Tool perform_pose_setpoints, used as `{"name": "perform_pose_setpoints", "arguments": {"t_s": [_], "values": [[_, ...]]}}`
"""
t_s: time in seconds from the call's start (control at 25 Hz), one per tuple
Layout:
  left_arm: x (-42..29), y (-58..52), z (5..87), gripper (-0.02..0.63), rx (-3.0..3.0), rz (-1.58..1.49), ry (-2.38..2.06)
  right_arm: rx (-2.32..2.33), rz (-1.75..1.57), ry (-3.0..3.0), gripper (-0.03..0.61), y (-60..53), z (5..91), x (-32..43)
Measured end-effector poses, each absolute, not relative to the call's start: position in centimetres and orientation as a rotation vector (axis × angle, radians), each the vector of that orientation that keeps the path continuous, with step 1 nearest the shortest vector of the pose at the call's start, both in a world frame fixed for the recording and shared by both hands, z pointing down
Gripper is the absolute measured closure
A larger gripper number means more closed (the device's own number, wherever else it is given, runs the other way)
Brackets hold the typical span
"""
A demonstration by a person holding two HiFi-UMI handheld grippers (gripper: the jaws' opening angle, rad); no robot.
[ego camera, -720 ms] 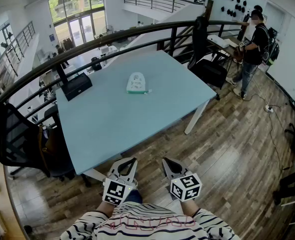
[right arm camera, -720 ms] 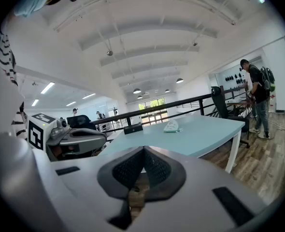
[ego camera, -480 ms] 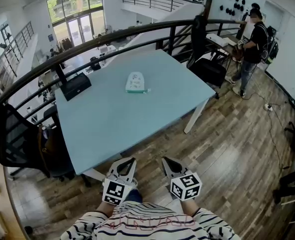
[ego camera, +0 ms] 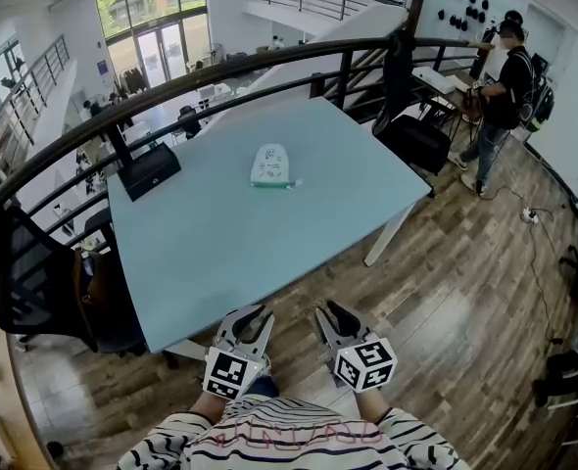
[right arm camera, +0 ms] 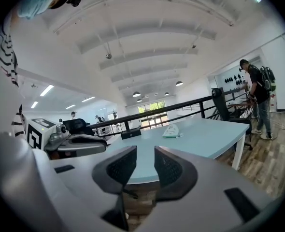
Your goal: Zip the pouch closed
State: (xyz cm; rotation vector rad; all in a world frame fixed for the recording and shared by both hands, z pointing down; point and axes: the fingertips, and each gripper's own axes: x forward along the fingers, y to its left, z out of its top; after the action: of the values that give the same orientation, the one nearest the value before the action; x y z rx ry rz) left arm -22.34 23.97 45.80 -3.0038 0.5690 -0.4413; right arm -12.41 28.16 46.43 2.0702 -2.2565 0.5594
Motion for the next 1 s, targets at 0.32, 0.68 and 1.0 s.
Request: {"name": "perform_pose_setpoints", "arguments": {"t_s": [0.32,0.68,1.0], "values": [[-22.0,17.4,46.5,0.515,-3.042,-0.478,0.548,2.093,0.597,-2.223,0.460,21.7,46.4,-11.3],[-22.4,9.6,45.4,0.515,-3.050,-0.434,0.519,2.154,0.600,-2.181,0.460,14.1,45.6,-10.9],[-22.9,5.6,45.8,0.515,-3.083,-0.428,0.547,2.159,0.607,-2.153,0.460,10.5,45.5,-10.3]]}}
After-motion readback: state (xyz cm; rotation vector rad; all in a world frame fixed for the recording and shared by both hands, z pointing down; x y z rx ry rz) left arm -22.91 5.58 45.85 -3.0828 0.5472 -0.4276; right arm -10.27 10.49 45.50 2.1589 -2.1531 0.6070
